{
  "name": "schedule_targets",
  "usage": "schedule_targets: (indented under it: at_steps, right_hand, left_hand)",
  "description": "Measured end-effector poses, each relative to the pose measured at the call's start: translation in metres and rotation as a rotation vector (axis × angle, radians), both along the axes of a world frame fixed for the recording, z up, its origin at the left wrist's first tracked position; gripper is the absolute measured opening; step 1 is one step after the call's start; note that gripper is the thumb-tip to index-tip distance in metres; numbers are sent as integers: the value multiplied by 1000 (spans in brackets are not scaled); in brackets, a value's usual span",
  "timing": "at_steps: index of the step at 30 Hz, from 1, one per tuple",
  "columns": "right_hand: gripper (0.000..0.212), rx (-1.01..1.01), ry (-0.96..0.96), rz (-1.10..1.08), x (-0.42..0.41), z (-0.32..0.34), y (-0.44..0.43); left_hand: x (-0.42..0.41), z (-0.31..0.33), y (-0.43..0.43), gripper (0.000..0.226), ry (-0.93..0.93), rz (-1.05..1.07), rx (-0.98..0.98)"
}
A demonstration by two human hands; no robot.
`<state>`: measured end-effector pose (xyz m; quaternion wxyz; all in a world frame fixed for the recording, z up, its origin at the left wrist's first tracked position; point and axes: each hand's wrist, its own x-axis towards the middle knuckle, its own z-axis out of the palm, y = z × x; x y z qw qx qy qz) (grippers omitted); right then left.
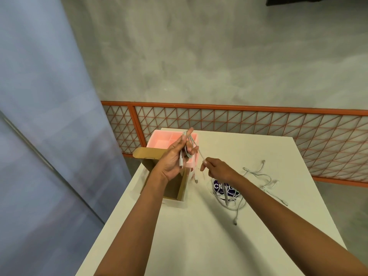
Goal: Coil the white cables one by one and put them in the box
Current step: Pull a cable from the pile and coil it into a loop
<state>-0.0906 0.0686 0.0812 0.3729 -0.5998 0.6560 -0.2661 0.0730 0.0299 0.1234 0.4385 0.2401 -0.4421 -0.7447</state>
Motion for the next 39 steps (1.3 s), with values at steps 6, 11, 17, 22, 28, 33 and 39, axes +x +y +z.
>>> schedule_targets:
  at_steps: [6,11,17,22,28,33,39]
  right_hand:
    - [33,106,128,278,8,20,6]
    - [25,123,128,439,11,38,7]
    - [11,250,148,522,7,54,4]
    - [16,280,273,512,-7,61,0]
    - [12,121,187,331,-26,72,-1]
    - [14,-64,-24,171,-46,87,-1]
    - [9,-216,-412,-218,-58,85,-8]
  left_hand:
    - [-3,-2,-4,39,-150,125,-25]
    - [-11,-5,-3,21,-425,116,-200]
    - [-17,-12,-3,43,-810,131,-454]
    - [-13,-19,-4,40,-1115,52,-560]
    - [-7,-19,-4,38,-1108,-32,-544]
    - [3,-20,1,42,-938,-170,-230]
    - [13,-31,3,42,-572,-271,-116]
